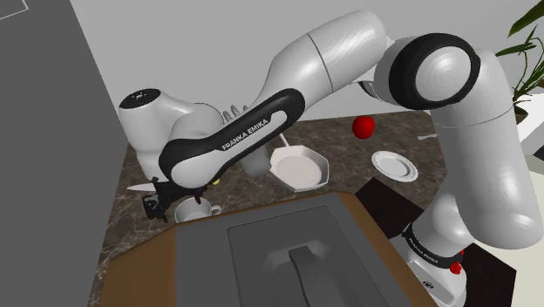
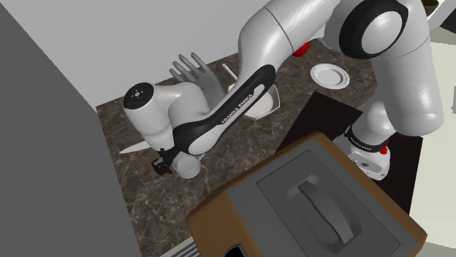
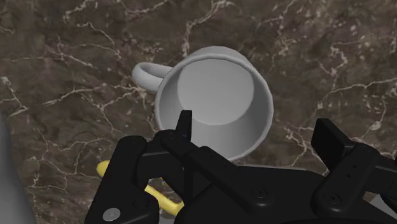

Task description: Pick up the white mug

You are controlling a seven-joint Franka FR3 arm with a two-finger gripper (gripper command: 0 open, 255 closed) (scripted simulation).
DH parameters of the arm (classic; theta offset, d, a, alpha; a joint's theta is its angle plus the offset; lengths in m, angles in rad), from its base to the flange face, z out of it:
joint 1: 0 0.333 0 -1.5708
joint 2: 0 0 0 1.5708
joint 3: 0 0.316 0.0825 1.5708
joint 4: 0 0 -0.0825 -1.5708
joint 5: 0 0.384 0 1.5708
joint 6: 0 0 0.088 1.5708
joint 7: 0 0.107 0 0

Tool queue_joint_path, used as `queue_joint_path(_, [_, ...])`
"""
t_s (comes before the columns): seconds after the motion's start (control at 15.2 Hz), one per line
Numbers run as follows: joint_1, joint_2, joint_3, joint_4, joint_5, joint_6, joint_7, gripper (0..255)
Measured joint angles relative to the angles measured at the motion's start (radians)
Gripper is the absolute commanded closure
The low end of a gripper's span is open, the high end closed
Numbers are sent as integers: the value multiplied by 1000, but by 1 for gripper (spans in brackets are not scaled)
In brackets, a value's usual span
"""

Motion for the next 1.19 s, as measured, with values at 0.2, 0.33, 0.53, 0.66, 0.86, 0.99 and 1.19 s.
queue_joint_path(0.2, [40, 79, -20, 81, -21, -5, 14, 0])
queue_joint_path(0.33, [46, 99, -26, 90, -28, 5, 17, 0])
queue_joint_path(0.53, [56, 129, -35, 96, -38, 28, 25, 0])
queue_joint_path(0.66, [58, 140, -39, 99, -42, 35, 26, 255])
queue_joint_path(0.86, [58, 143, -40, 99, -43, 38, 26, 255])
queue_joint_path(0.99, [58, 143, -40, 99, -43, 39, 26, 255])
queue_joint_path(1.19, [58, 143, -40, 99, -43, 39, 26, 255])
